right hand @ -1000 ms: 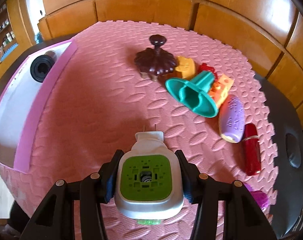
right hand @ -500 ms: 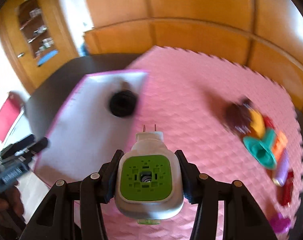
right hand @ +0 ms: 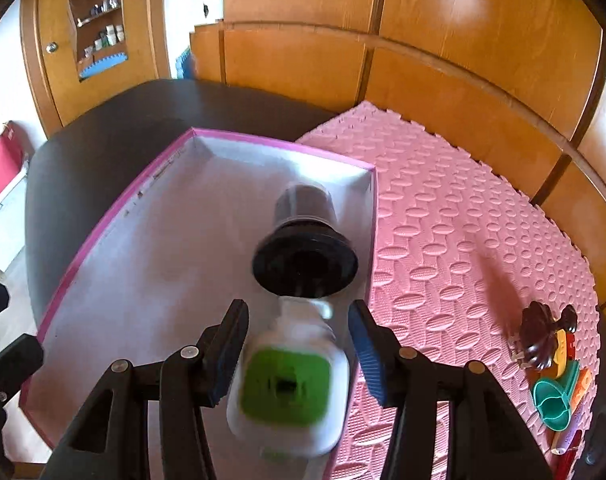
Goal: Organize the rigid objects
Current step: 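Lower the white-green bottle into the tray beside the canister and open the right gripper, then reach the left gripper to the brown flower-shaped toy and grasp it, then carry the brown flower toy into the tray and release with left while right grasps the magenta dotted cup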
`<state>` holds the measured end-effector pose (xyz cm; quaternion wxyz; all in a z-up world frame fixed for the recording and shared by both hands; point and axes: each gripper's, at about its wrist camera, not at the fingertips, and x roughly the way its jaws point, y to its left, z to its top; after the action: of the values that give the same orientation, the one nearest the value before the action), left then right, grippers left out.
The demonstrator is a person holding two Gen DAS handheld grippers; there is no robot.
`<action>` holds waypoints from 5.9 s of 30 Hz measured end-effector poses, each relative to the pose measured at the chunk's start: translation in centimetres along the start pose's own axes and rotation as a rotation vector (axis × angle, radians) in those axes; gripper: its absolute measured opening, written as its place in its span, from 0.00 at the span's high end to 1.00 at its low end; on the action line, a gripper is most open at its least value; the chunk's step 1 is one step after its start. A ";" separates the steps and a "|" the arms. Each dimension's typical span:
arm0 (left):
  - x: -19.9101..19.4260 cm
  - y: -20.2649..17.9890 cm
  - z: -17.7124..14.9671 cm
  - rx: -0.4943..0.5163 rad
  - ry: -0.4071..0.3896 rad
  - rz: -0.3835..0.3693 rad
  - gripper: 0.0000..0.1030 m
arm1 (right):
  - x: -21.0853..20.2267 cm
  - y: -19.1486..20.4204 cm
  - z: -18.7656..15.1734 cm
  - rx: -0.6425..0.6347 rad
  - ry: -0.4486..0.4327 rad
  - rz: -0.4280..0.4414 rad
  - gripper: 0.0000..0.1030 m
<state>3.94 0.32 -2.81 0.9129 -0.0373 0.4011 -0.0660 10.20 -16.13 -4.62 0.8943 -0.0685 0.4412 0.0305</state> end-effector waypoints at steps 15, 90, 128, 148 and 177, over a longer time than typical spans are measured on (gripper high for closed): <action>-0.7 -0.5 -0.2 0.012 -0.022 0.005 0.26 | -2.7 0.0 -0.8 0.079 -0.070 0.029 0.48; 3.8 -24.3 1.9 0.434 0.095 -0.280 0.19 | -12.9 -31.9 -16.7 0.755 -0.160 -0.297 0.42; 6.1 -29.9 1.2 0.444 0.067 -0.422 0.77 | -12.2 -34.4 -18.2 0.911 -0.115 -0.174 0.42; -1.6 -23.2 -0.4 0.389 0.013 -0.524 0.77 | -11.8 -28.2 -21.4 0.833 0.198 -0.150 0.35; 4.9 -4.5 5.4 0.066 0.033 -0.206 0.77 | -6.6 -16.8 -13.9 0.335 0.131 -0.123 0.68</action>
<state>10.81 -4.83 -2.19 0.8954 -0.0473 0.4075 -0.1731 -2.79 -34.77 -6.13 0.8626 0.0527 0.4925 -0.1025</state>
